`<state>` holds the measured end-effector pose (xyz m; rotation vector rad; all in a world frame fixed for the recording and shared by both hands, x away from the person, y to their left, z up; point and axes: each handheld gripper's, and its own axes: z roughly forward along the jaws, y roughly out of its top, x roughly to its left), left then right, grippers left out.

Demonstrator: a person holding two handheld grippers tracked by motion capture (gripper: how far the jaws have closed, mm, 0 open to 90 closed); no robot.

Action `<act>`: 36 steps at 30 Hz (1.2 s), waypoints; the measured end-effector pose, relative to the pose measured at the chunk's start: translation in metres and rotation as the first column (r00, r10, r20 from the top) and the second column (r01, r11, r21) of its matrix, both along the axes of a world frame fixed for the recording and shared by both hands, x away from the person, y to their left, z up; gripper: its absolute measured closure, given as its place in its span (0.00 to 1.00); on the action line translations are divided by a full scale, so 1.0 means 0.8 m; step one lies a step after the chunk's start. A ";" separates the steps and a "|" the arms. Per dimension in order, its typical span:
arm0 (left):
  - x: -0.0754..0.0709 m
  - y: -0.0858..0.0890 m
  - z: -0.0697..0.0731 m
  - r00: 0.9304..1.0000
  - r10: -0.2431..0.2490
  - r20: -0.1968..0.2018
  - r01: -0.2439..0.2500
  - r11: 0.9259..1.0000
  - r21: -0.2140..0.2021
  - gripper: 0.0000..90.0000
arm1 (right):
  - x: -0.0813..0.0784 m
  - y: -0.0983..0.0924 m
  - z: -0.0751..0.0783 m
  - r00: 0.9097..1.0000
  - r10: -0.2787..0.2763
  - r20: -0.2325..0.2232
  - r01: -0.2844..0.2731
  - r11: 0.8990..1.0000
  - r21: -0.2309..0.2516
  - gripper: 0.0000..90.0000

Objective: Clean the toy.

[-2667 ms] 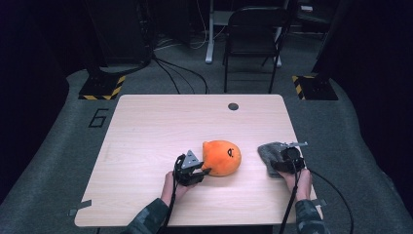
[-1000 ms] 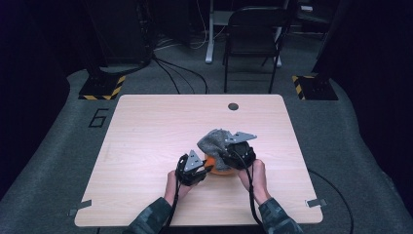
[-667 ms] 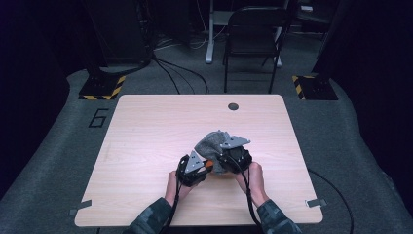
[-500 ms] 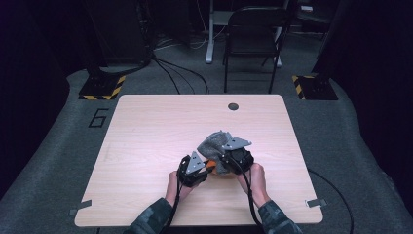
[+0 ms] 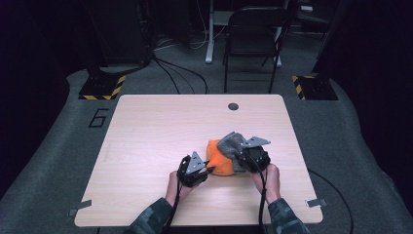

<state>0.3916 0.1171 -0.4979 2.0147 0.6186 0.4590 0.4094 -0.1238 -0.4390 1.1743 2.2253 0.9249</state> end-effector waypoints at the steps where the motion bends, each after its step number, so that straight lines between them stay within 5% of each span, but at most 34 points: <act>1: 0.000 0.000 0.000 1.000 0.000 -0.001 0.000 1.000 -0.001 0.82 | 0.002 -0.006 -0.002 1.000 -0.016 -0.010 0.016 1.000 0.001 0.78; 7: 0.000 0.000 0.000 1.000 -0.003 -0.001 0.003 1.000 -0.005 0.82 | 0.017 -0.036 -0.025 0.993 -0.081 -0.082 0.083 0.996 0.030 0.78; 15: 0.002 0.002 -0.002 1.000 0.000 -0.002 0.000 1.000 -0.012 0.81 | 0.035 -0.056 -0.068 0.975 -0.129 -0.182 0.126 0.992 -0.029 0.78; 22: 0.002 0.004 -0.002 1.000 0.009 -0.002 -0.009 1.000 -0.016 0.81 | 0.024 -0.058 -0.018 0.987 -0.129 -0.093 0.132 0.991 0.018 0.78; 29: 0.000 0.000 -0.001 1.000 0.006 0.023 -0.006 1.000 0.000 0.81 | -0.002 -0.024 0.046 1.000 -0.004 0.022 0.001 0.993 0.121 0.78; 34: -0.004 -0.002 0.000 0.999 0.000 0.042 0.000 1.000 0.018 0.81 | -0.015 0.041 0.055 0.992 0.112 0.050 -0.116 0.989 0.092 0.78; 36: -0.004 -0.003 0.000 0.999 -0.006 0.050 0.005 1.000 0.024 0.81 | -0.016 0.061 0.044 0.987 0.155 0.042 -0.156 0.988 0.021 0.78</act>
